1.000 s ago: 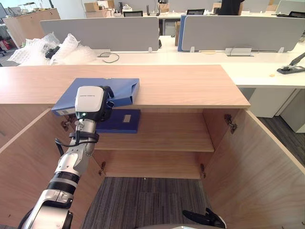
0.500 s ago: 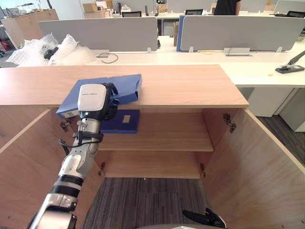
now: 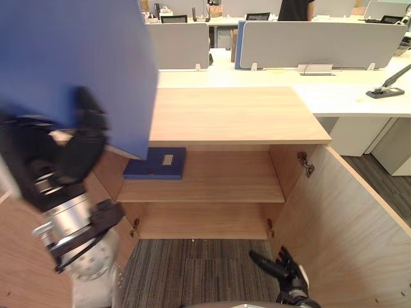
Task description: Walk over to the cabinet, pick up the folder, carry it to the office cabinet, place the folder inside the office cabinet, then close the office cabinet door
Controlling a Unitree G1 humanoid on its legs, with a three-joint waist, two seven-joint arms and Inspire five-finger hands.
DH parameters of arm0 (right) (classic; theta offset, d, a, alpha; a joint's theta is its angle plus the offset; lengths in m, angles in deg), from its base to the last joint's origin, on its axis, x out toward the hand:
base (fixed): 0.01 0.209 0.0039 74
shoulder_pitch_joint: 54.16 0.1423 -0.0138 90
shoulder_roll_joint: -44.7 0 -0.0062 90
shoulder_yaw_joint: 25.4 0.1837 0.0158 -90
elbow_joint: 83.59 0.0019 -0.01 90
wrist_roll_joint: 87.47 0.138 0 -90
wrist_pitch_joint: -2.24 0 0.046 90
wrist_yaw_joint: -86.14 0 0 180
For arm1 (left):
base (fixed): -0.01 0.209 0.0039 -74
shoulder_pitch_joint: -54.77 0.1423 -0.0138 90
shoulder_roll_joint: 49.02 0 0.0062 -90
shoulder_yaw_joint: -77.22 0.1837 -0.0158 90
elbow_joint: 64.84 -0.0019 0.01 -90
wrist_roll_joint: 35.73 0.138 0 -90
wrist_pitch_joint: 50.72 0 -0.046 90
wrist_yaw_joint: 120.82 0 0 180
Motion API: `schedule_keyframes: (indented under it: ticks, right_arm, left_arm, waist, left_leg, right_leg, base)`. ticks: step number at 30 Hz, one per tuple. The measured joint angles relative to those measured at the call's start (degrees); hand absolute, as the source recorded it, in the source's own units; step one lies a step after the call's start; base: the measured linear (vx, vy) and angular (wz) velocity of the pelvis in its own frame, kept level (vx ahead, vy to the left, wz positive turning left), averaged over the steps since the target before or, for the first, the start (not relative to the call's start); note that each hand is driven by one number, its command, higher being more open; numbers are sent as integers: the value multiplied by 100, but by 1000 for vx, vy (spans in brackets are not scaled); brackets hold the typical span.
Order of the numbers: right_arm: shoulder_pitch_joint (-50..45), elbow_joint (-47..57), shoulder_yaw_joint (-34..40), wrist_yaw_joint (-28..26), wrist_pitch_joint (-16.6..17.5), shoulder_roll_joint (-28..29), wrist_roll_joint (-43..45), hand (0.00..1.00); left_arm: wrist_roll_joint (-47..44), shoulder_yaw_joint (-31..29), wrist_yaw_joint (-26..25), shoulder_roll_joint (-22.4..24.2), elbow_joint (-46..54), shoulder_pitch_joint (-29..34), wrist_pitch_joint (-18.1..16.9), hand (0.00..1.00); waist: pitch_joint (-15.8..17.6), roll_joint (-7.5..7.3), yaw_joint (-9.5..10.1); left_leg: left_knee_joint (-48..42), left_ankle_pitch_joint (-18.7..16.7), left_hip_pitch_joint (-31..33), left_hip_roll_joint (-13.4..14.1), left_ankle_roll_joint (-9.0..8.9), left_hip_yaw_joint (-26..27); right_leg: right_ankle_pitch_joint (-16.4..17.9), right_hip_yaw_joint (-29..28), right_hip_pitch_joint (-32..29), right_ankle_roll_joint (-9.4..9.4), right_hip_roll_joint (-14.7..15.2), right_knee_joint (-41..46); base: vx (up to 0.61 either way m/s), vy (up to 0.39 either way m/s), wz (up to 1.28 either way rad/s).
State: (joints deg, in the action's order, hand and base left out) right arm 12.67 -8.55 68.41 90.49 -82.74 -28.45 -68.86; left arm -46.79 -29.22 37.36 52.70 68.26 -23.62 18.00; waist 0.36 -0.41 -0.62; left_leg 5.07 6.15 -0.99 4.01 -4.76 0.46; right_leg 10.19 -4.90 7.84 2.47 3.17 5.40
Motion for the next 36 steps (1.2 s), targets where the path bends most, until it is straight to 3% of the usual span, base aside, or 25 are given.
schedule_keyframes:
  ticks: [6,10,13,19,24,29,36]
  right_arm:
    - [-183,2441,336,-32,454,237,430,100]
    - [-20,3509,590,-222,700,198,830,100]
    - [531,3982,912,-394,802,-184,997,100]
    - [2168,3863,671,-710,859,-1942,1683,100]
    - [3838,3074,-752,-1215,876,-3524,2718,100]
    - [4411,2712,-1465,-1370,799,-4387,3790,100]
    - [4953,2498,-2015,-1368,751,-5064,4284,100]
  left_arm:
    - [-1432,-571,435,274,416,367,-398,0]
    - [-1659,-580,720,309,412,390,-361,0]
    - [-1656,-472,970,235,311,347,-278,0]
    - [-1345,414,1526,-834,-742,-51,40,0]
    - [-584,1565,2089,-1949,-1306,-185,318,0]
    - [-506,1804,2196,-2547,-1366,-178,332,0]
    - [-659,1803,2016,-3012,-1369,-164,324,0]
  waist:
    - [-10,-16,8]
    - [-4,-17,-17]
    - [-4,-17,-63]
    - [-17,23,-68]
    - [-22,31,-80]
    - [-20,30,42]
    - [-20,26,74]
  left_leg:
    - [-6,1,10,-22,-1,-60]
    - [-10,1,10,-28,-3,-65]
    - [-14,10,7,-33,-13,-65]
    - [-18,17,-18,-43,-5,-128]
    - [-18,37,-19,-43,24,-125]
    - [-18,26,-19,-41,21,-131]
    - [-17,18,-20,-40,28,-133]
  right_leg:
    - [4,21,-2,-6,9,-30]
    - [4,18,-3,-5,13,-33]
    - [-1,14,-4,2,16,-18]
    - [-3,-2,-4,10,8,29]
    - [-11,-14,-14,24,6,42]
    - [-15,-11,-47,32,3,97]
    - [-20,-11,-65,38,3,135]
  base:
    - [0,0,1]
    - [0,0,0]
    - [0,0,0]
    - [-15,-3,-2]
    - [0,0,0]
    - [0,0,0]
    - [-14,-3,0]
